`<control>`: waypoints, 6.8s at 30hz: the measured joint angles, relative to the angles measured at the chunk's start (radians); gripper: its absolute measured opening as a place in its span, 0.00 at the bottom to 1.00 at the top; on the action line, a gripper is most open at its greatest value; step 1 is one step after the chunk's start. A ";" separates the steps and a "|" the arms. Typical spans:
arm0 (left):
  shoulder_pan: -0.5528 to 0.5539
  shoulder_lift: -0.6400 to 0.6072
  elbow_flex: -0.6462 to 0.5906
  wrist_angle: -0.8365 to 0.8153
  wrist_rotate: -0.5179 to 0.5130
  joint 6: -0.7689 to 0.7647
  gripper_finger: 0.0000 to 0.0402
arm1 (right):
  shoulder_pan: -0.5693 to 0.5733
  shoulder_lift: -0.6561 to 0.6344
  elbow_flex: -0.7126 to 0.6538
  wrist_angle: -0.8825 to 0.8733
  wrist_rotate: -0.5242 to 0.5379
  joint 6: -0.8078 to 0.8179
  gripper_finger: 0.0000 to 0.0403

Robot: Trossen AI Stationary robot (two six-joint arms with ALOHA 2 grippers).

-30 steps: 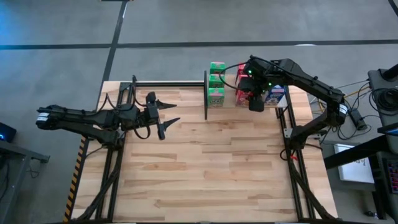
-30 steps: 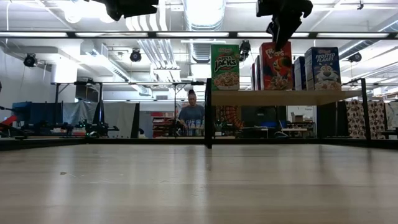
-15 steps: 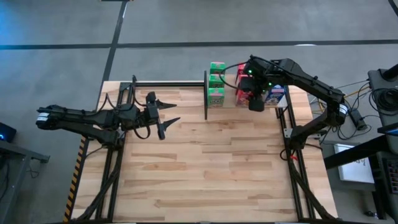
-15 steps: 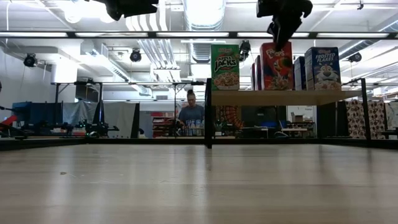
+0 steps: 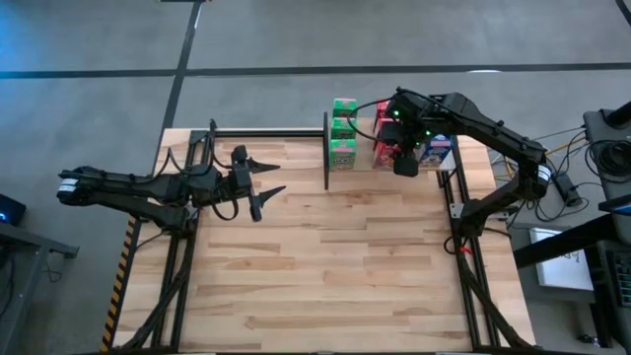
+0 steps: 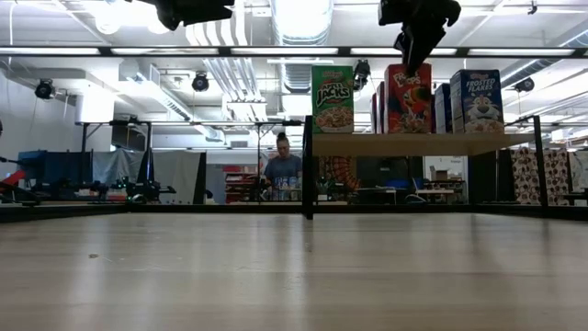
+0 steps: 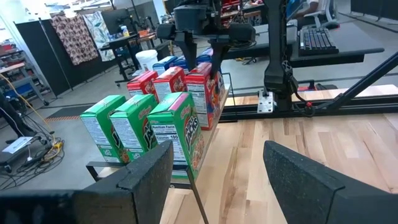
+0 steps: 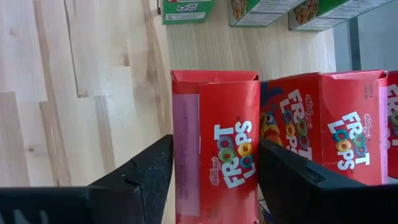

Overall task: Stack cereal on shelf
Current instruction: Put the red cereal box on the shelf aligned with other red cereal boxes, then return to Home Position

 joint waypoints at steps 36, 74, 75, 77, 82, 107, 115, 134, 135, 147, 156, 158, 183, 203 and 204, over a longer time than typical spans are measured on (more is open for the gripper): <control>0.000 -0.343 -0.123 -0.093 0.003 0.013 0.58 | 0.137 -0.345 -0.133 0.313 -0.157 0.188 0.43; 0.000 -0.729 -0.442 -0.084 0.003 -0.086 0.58 | 0.249 -1.160 -1.283 1.374 -0.328 0.248 0.33; 0.000 -0.739 -0.449 -0.084 0.003 -0.083 0.58 | 0.249 -1.180 -1.305 1.398 -0.329 0.251 0.33; 0.000 -0.761 -0.461 -0.083 0.003 -0.082 0.58 | 0.249 -1.218 -1.349 1.450 -0.334 0.261 0.34; 0.000 -0.830 -0.507 -0.079 0.000 -0.086 0.58 | 0.249 -1.311 -1.471 1.548 -0.332 0.281 0.33; 0.001 -0.922 -0.709 -0.015 -0.005 -0.131 0.58 | 0.249 -1.355 -1.652 1.667 -0.316 0.291 0.23; 0.002 -0.898 -0.738 0.013 -0.009 -0.112 0.58 | 0.249 -1.341 -1.652 1.636 -0.316 0.411 0.21; 0.003 -0.891 -0.731 0.010 -0.039 -0.132 0.58 | 0.249 -1.341 -1.653 1.629 -0.317 0.404 0.21; 0.003 -0.891 -0.731 0.010 -0.039 -0.132 0.58 | 0.249 -1.341 -1.653 1.629 -0.317 0.404 0.21; 0.003 -0.891 -0.731 0.010 -0.039 -0.132 0.58 | 0.249 -1.341 -1.653 1.629 -0.317 0.404 0.21; 0.003 -0.891 -0.731 0.010 -0.038 -0.132 0.58 | 0.249 -1.341 -1.654 1.629 -0.316 0.404 0.21; 0.003 -0.891 -0.731 0.010 -0.038 -0.132 0.58 | 0.249 -1.340 -1.654 1.629 -0.316 0.404 0.21; 0.003 -0.891 -0.730 0.009 -0.038 -0.132 0.58 | 0.249 -1.340 -1.654 1.629 -0.316 0.404 0.21; 0.002 -0.891 -0.730 0.009 -0.038 -0.131 0.58 | 0.249 -1.340 -1.654 1.629 -0.316 0.404 0.21; 0.002 -0.891 -0.730 0.009 -0.038 -0.131 0.58 | 0.249 -1.340 -1.654 1.629 -0.316 0.404 0.21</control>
